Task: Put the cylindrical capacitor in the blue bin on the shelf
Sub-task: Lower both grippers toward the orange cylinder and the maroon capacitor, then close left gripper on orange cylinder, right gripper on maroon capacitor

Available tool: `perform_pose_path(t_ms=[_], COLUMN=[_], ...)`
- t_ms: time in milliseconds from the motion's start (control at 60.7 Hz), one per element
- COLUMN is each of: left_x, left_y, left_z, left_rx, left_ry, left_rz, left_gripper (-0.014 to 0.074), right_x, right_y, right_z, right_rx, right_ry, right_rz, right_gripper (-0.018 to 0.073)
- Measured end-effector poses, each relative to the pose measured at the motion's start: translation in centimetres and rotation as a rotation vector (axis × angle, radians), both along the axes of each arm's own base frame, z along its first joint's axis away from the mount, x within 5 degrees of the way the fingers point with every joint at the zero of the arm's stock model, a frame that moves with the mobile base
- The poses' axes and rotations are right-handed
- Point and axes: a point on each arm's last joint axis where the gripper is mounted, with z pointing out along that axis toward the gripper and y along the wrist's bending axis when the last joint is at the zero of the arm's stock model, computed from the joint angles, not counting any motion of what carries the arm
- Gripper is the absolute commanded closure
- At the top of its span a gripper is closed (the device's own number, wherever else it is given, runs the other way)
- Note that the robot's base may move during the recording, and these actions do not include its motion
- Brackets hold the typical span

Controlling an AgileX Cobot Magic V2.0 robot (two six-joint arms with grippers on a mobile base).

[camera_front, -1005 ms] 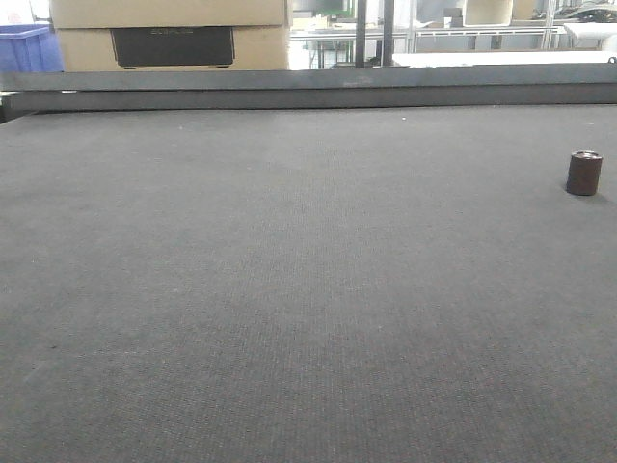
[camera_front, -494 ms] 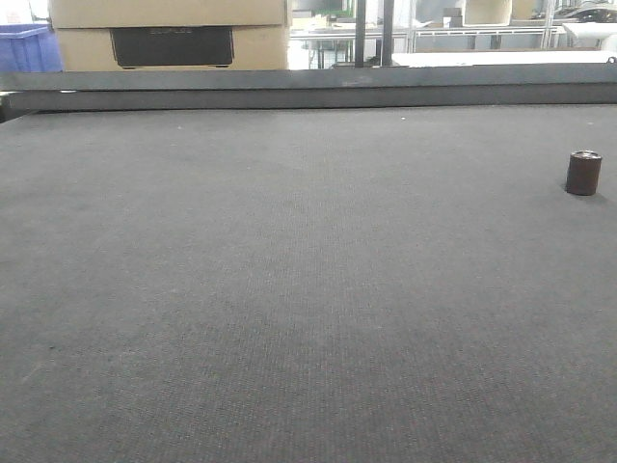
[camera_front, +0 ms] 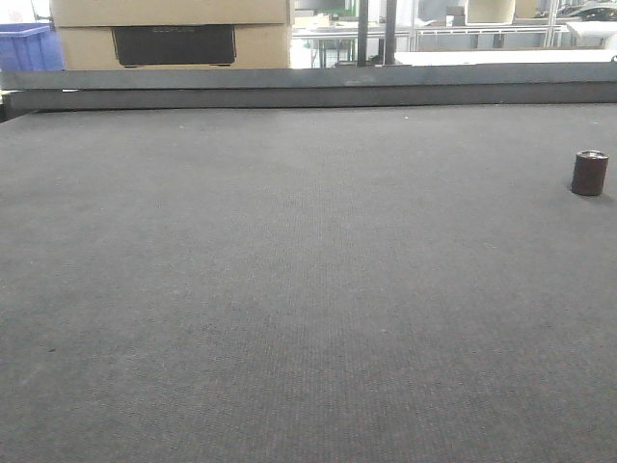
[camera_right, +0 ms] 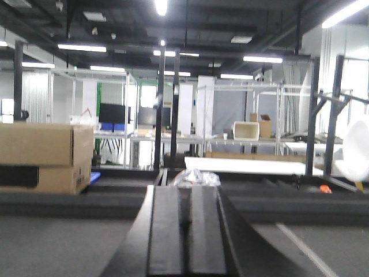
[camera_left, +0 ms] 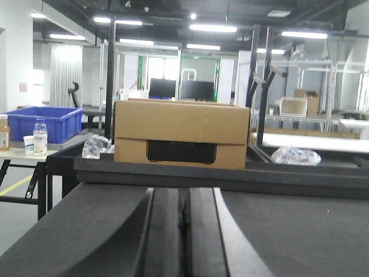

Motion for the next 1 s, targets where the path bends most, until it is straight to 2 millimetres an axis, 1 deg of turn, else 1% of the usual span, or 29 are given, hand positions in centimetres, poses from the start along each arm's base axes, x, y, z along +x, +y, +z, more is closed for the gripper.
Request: perform_pose_path(t_ms=[49, 99, 148, 165, 231, 247, 313, 379, 428, 577, 692, 758, 807, 824, 857, 890, 923, 939, 972, 988, 1005], left_x=[0.3, 0.6, 1.0, 1.2, 2.2, 2.5, 3.6, 4.3, 4.8, 5.2, 5.2, 5.2, 5.2, 5.2, 5.2, 5.2, 5.2, 5.2, 5.2, 5.2, 5.2], left_y=[0.0, 0.0, -0.1, -0.1, -0.2, -0.2, -0.3, -0.3, -0.4, -0.4, -0.5, -0.5, -0.5, -0.5, -0.5, -0.5, -0.5, -0.5, -0.5, -0.5, -0.5], left_z=[1.2, 2.2, 2.8, 3.1, 3.6, 3.7, 3.6, 3.3, 3.1, 3.0, 3.0, 3.0, 3.0, 3.0, 3.0, 3.0, 3.0, 3.0, 3.0, 3.0, 3.0], left_rx=[0.006, 0.010, 0.013, 0.015, 0.020, 0.021, 0.028, 0.032, 0.034, 0.036, 0.037, 0.037, 0.037, 0.037, 0.037, 0.037, 0.037, 0.037, 0.037, 0.037, 0.037], left_ry=[0.031, 0.054, 0.080, 0.096, 0.146, 0.162, 0.213, 0.254, 0.277, 0.298, 0.298, 0.298, 0.298, 0.298, 0.298, 0.298, 0.298, 0.298, 0.298, 0.298, 0.298], left_rz=[0.002, 0.004, 0.005, 0.006, 0.007, 0.007, 0.008, 0.008, 0.008, 0.006, 0.002, 0.002, 0.002, 0.002, 0.002, 0.002, 0.002, 0.002, 0.002, 0.002, 0.002], left_gripper=[0.0589, 0.0513, 0.0437, 0.0397, 0.0270, 0.0216, 0.0140, 0.0094, 0.0078, 0.0078, 0.0078, 0.0078, 0.0078, 0.0078, 0.0078, 0.0078, 0.0078, 0.0078, 0.0078, 0.0078, 0.0078], right_x=[0.1, 0.6, 1.2, 1.5, 2.8, 3.1, 4.4, 5.7, 6.6, 9.2, 10.6, 11.3, 11.7, 11.8, 12.1, 12.3, 12.4, 12.5, 12.6, 12.7, 12.8], right_y=[0.0, 0.0, 0.0, 0.0, 0.0, 0.0, -0.1, -0.1, -0.1, -0.1, -0.1, -0.1, -0.1, -0.1, -0.1, -0.1, -0.1, -0.1, -0.2, -0.2, -0.2], right_z=[1.0, 2.1, 2.7, 3.0, 3.4, 3.5, 3.5, 3.2, 2.7, 1.1, 0.1, -0.4, -0.6, -0.7, -0.9, -1.1, -1.2, -1.2, -1.3, -1.4, -1.4], right_rx=[0.000, 0.000, 0.000, 0.000, 0.001, 0.001, 0.002, 0.003, 0.004, 0.007, 0.009, 0.010, 0.010, 0.011, 0.011, 0.011, 0.012, 0.012, 0.012, 0.012, 0.012], right_ry=[0.002, 0.015, 0.035, 0.048, 0.098, 0.112, 0.172, 0.230, 0.283, 0.447, 0.530, 0.572, 0.589, 0.597, 0.610, 0.620, 0.626, 0.629, 0.638, 0.638, 0.644], right_rz=[0.001, 0.001, 0.002, 0.002, 0.003, 0.003, 0.005, 0.006, 0.008, 0.014, 0.016, 0.017, 0.017, 0.017, 0.017, 0.017, 0.017, 0.017, 0.017, 0.016, 0.016], right_gripper=[0.0720, 0.0720, 0.0720, 0.0720, 0.0720, 0.0720, 0.0720, 0.0720, 0.0720, 0.0720, 0.0715, 0.0638, 0.0522, 0.0459, 0.0368, 0.0229, 0.0144, 0.0088, 0.0008, -0.0017, -0.0017])
